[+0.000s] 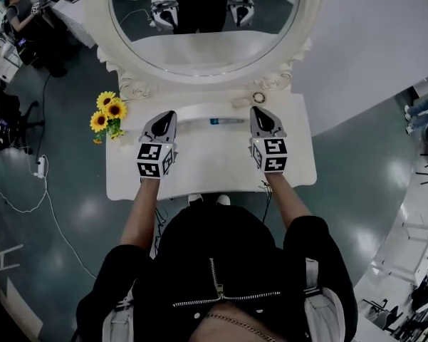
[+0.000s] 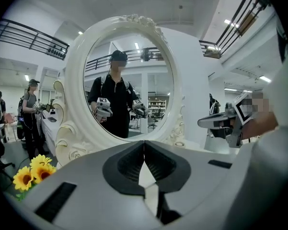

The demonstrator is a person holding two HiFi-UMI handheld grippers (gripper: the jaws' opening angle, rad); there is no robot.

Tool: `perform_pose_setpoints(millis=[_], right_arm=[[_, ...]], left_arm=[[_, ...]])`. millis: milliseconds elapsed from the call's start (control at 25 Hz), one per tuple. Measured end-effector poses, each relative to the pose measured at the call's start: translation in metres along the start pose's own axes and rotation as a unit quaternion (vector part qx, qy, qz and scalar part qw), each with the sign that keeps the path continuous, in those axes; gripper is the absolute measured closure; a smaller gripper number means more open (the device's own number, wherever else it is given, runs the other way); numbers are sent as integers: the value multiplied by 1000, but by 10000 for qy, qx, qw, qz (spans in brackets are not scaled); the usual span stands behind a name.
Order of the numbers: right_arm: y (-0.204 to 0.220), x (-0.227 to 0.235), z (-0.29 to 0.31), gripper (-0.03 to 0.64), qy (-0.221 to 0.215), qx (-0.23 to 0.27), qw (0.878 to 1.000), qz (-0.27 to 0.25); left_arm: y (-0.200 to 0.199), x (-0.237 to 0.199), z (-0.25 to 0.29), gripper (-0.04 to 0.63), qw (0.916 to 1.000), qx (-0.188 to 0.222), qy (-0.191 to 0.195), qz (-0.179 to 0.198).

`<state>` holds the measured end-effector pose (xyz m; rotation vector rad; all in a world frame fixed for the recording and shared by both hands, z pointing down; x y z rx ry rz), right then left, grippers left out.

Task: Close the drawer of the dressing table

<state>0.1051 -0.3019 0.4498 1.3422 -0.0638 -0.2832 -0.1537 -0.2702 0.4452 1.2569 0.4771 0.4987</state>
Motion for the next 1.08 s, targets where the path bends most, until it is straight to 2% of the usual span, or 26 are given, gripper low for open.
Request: perform_pose_setpoints(millis=[160,1080], right_arm=[[-8,-5,-6,614,-45,106,9999,101],[10,-3,-23,614,57,-38,9998,183]], left_arm=[[-3,-1,-2,574,10000,30,12,29],[10,6,-9,574,9999,-68,89,-59]])
Point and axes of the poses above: the fingertips, and each gripper's own axes: z forward along the fingers, x to its right, y out of its underside, the point moved 3 cm from there along -z, backward along the fingers, and after that the axes turned 14 degrees about y, right-handed, at the moved point
